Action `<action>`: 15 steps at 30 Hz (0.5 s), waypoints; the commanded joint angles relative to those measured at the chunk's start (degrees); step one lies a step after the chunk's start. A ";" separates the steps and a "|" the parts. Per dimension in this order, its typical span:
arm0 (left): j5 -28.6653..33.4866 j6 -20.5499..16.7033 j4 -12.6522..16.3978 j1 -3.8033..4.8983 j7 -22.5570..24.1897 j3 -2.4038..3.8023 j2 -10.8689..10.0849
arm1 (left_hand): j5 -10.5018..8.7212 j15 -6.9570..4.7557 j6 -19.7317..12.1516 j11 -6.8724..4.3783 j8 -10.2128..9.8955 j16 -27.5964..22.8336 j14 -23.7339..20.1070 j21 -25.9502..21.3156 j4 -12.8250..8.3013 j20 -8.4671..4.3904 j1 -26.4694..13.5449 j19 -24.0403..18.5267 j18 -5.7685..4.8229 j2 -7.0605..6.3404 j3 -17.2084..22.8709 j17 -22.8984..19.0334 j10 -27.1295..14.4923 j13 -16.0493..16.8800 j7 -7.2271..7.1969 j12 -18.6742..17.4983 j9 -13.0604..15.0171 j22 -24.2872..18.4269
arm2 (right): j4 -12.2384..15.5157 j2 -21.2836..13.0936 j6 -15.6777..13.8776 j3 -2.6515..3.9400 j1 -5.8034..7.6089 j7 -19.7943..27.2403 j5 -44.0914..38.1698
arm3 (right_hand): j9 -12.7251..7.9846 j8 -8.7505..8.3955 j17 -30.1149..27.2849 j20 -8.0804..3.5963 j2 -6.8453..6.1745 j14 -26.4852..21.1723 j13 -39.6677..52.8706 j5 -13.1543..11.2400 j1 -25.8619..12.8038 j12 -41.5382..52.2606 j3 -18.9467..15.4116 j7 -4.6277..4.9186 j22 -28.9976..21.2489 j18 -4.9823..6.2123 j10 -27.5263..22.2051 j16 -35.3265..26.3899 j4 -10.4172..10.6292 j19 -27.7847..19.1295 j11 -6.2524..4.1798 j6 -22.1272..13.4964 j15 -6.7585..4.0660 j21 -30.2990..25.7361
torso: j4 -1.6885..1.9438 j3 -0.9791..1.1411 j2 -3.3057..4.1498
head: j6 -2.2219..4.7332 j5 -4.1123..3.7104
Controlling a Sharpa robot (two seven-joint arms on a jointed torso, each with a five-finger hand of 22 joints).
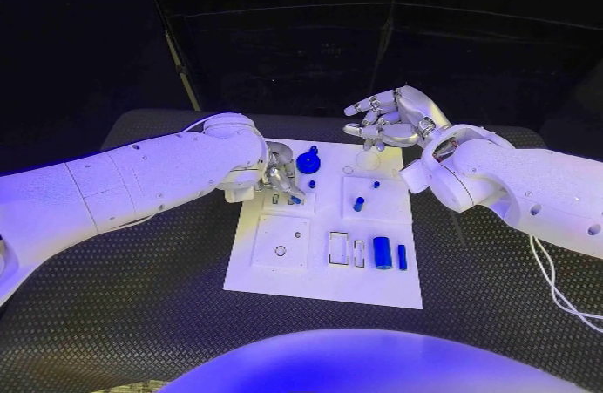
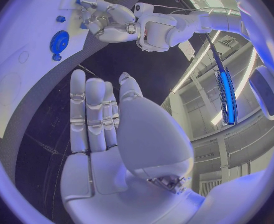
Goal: Assemble the parts on the task board
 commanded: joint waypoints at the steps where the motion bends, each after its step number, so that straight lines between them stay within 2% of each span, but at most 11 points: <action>1: 1.71 -3.36 0.78 0.04 0.34 0.04 -0.64 | -0.10 -0.14 0.03 -0.08 0.82 0.18 6.16 -0.17 -10.94 0.26 -3.31 -0.01 -0.33 -2.87 16.63 15.09 0.79 0.09 -0.03 0.04 1.09 0.22 | -0.01 0.00 0.42 0.04 0.10 0.21 -0.21 | 0.06 0.25 0.06 -0.06 0.24 0.27 -0.08 0.32 0.26 -0.35 -0.26 -0.09 -0.09 0.74 -0.38 -0.41 0.02 0.32 0.02 -0.46 0.17 -0.24 | 0.11 0.03 -0.02 | 0.01 -0.12; 2: 1.83 -3.81 1.04 0.03 0.38 0.05 -0.88 | -0.09 -0.15 0.02 -0.11 0.86 0.18 6.16 -0.17 -11.02 0.28 -3.40 0.00 -0.34 -2.97 16.88 15.09 0.80 0.10 -0.04 0.06 1.14 0.23 | 0.01 -0.06 0.40 0.04 0.10 0.24 -0.21 | 0.06 0.26 -0.02 -0.06 0.24 0.25 -0.09 0.43 0.24 -0.35 -0.30 -0.09 -0.11 0.74 -0.40 -0.53 0.04 0.34 0.03 -0.47 0.18 -0.28 | 0.15 0.03 -0.01 | -0.03 -0.15; 3: 1.93 -4.22 1.31 0.03 0.40 0.05 -1.12 | -0.12 -0.04 -0.06 -0.22 1.17 0.18 6.16 -0.17 -11.45 0.22 -4.39 0.03 -0.33 -3.62 18.79 15.09 0.95 0.19 -0.04 0.16 1.54 0.31 | 0.03 -0.13 0.38 0.04 0.10 0.26 -0.21 | 0.06 0.26 -0.07 -0.05 0.23 0.24 -0.10 0.45 0.24 -0.36 -0.31 -0.09 -0.11 0.74 -0.41 -0.59 0.05 0.34 0.03 -0.47 0.18 -0.29 | 0.18 0.00 0.03 | 0.03 -0.19; 5: 2.06 -5.03 1.85 0.03 0.45 0.05 -1.62 | -0.14 -0.04 -0.10 -0.24 1.28 0.18 6.16 -0.17 -11.62 0.23 -4.72 0.04 -0.33 -3.79 19.35 15.09 0.98 0.20 -0.04 0.17 1.68 0.33 | 0.02 -0.26 0.35 0.04 0.10 0.26 -0.21 | 0.06 0.26 -0.20 -0.05 0.22 0.19 -0.12 0.53 0.23 -0.37 -0.34 -0.08 -0.14 0.73 -0.45 -0.76 0.06 0.35 0.04 -0.49 0.19 -0.33 | 0.19 0.04 0.04 | 0.01 -0.18; 6: 2.10 -5.46 2.10 0.02 0.47 0.05 -1.86 | -0.22 -0.08 -0.33 -0.31 1.91 0.18 6.16 -0.21 -12.63 0.29 -6.70 0.07 -0.37 -4.76 22.64 15.09 1.15 0.25 -0.05 0.24 2.52 0.45 | 0.01 -0.32 0.36 0.04 0.10 0.25 -0.21 | 0.06 0.26 -0.20 -0.05 0.22 0.19 -0.12 0.53 0.23 -0.37 -0.34 -0.08 -0.14 0.73 -0.45 -0.76 0.06 0.35 0.04 -0.49 0.19 -0.33 | 0.14 0.05 0.01 | -0.05 -0.11; 8: 2.16 -6.57 2.67 0.01 0.55 0.05 -2.37 | -0.23 -0.04 -0.36 -0.31 2.13 0.18 6.16 -0.20 -12.92 0.22 -7.27 0.10 -0.34 -4.90 23.47 15.09 1.22 0.32 -0.01 0.31 2.79 0.51 | 0.06 -0.42 0.45 0.04 0.10 0.28 -0.21 | 0.06 0.26 -0.20 -0.05 0.22 0.19 -0.12 0.53 0.23 -0.37 -0.34 -0.08 -0.14 0.73 -0.45 -0.76 0.06 0.35 0.04 -0.49 0.19 -0.33 | 0.06 0.03 -0.01 | -0.10 -0.06; 15: 2.22 -9.33 3.94 -0.06 0.80 0.03 -3.89 | -0.23 -0.06 -0.43 -0.38 2.81 0.18 6.16 -0.05 -13.92 0.17 -8.71 0.31 -0.40 -5.39 25.73 15.09 1.48 0.57 -0.04 0.56 3.56 0.89 | 0.57 -0.62 0.87 0.04 0.09 0.31 -0.21 | 0.05 0.26 -0.34 -0.04 0.17 0.11 -0.16 0.69 0.15 -0.40 -0.45 -0.05 -0.19 0.72 -0.57 -1.03 0.13 0.35 0.08 -0.54 0.22 -0.43 | 0.16 0.04 -0.03 | -0.31 -0.06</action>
